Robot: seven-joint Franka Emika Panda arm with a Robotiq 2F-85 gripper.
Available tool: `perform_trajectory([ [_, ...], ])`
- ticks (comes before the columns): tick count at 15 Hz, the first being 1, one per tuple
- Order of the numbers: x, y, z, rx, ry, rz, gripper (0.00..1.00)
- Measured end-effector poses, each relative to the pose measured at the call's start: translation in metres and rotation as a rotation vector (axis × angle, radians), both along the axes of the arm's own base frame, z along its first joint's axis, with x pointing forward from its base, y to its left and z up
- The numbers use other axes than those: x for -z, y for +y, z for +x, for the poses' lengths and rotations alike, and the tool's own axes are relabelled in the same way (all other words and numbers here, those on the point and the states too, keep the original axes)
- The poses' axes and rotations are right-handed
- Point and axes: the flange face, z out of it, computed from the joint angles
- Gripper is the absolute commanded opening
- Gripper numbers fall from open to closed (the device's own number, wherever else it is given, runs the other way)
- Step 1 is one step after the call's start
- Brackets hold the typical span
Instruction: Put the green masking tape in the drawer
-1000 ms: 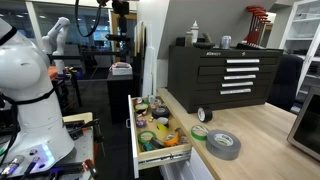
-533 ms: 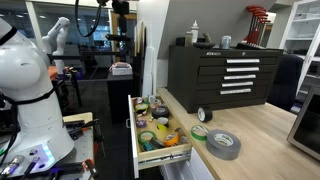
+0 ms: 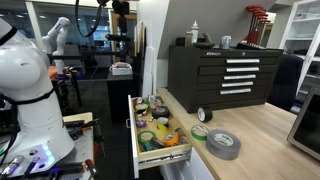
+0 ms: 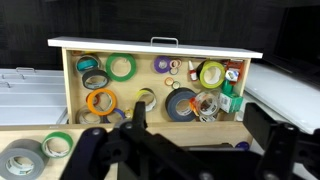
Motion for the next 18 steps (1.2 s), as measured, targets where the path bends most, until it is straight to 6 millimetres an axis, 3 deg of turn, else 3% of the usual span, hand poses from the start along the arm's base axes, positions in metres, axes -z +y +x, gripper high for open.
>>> perform_trajectory([
  [4,0.007,-0.024,0.009,-0.037,-0.014,-0.076,1.00],
  [9,0.025,-0.091,0.029,-0.088,-0.005,-0.150,1.00],
  [15,0.074,-0.180,0.044,-0.109,0.016,-0.181,1.00],
  [18,0.097,-0.201,0.046,-0.111,0.051,-0.166,1.00],
])
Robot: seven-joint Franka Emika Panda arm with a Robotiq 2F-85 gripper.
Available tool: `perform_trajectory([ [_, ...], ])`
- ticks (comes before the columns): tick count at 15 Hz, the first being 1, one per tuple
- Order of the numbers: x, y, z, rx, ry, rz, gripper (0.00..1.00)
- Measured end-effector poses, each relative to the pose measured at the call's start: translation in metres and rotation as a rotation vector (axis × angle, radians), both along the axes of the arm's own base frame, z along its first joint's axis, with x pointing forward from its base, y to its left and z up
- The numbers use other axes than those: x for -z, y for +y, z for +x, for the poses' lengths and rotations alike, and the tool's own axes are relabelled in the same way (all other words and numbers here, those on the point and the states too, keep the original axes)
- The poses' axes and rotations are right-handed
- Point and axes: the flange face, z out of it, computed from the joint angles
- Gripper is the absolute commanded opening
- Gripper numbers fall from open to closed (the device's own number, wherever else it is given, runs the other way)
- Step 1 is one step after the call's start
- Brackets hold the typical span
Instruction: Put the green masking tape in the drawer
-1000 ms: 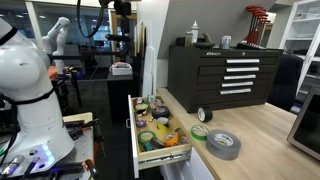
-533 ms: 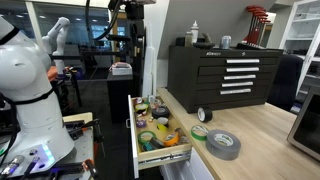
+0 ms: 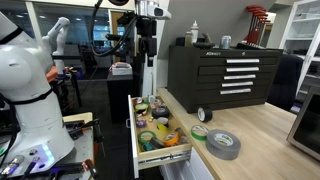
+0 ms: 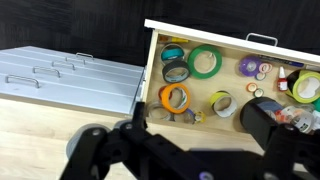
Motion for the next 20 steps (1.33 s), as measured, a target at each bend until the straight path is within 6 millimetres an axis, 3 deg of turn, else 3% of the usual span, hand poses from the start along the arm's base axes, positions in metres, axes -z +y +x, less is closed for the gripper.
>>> perform_trajectory([
  [10,0.015,-0.006,0.001,-0.003,0.030,0.001,1.00],
  [13,0.041,-0.028,-0.007,-0.024,0.049,0.027,1.00],
  [20,0.121,-0.079,-0.017,-0.133,0.087,0.104,1.00],
])
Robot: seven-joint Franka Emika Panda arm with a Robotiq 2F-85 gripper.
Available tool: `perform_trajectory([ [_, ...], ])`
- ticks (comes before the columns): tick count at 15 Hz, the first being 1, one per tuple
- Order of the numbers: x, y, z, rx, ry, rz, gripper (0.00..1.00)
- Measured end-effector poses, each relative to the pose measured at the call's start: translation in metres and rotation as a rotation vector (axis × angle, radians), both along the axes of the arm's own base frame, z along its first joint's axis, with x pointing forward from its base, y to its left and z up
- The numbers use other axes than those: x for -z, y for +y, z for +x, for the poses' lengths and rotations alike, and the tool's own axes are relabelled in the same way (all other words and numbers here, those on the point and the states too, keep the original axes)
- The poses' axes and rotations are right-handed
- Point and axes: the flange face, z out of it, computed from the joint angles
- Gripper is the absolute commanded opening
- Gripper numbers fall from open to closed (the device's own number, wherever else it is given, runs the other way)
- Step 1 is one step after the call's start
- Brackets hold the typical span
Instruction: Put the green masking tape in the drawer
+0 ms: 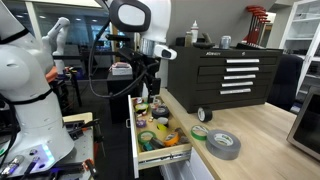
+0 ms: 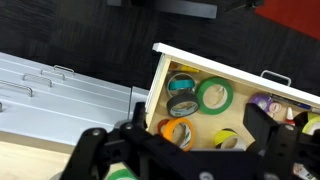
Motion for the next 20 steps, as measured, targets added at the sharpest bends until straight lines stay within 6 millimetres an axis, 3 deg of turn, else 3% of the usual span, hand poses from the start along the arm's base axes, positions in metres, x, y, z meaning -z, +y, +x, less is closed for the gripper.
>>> perform_trajectory([
  [4,0.043,-0.009,0.008,-0.060,-0.001,0.004,1.00],
  [8,0.074,-0.010,0.025,-0.083,-0.081,-0.033,1.00],
  [17,0.130,0.024,0.051,-0.146,-0.187,-0.020,1.00],
  [20,0.135,0.028,0.052,-0.155,-0.175,-0.017,1.00],
])
